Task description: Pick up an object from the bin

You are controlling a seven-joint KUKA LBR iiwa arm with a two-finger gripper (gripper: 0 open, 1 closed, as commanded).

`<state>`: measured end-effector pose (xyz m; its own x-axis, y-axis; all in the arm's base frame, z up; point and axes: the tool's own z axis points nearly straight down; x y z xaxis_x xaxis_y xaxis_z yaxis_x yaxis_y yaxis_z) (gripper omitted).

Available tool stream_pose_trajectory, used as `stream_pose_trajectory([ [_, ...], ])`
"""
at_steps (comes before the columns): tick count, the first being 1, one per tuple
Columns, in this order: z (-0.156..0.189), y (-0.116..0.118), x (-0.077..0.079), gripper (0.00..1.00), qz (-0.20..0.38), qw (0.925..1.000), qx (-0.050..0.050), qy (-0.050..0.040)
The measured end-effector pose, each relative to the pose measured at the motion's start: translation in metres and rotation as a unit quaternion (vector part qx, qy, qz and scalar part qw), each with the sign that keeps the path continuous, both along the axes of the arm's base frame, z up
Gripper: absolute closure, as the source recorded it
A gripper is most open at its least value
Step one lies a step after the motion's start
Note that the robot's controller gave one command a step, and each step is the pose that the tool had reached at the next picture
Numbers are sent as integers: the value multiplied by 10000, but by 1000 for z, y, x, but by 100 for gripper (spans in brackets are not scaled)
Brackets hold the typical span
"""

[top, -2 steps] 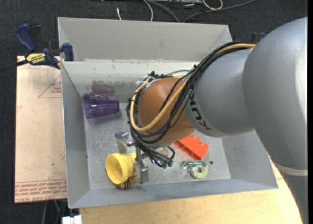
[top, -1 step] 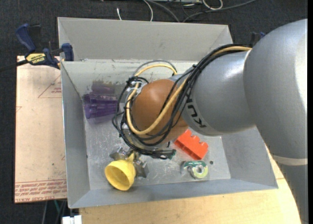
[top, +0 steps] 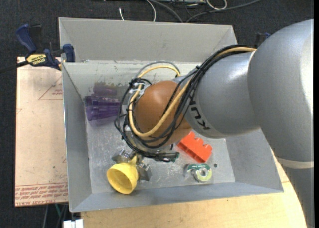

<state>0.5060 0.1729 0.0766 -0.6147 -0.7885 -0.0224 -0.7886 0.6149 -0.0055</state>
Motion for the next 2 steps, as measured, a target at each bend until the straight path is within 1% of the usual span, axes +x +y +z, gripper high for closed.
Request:
stream_pose_trajectory([
  [1,26,-1,-4,100,2,10000,-15,54],
  [2,73,-1,-3,100,-4,10000,-5,42],
])
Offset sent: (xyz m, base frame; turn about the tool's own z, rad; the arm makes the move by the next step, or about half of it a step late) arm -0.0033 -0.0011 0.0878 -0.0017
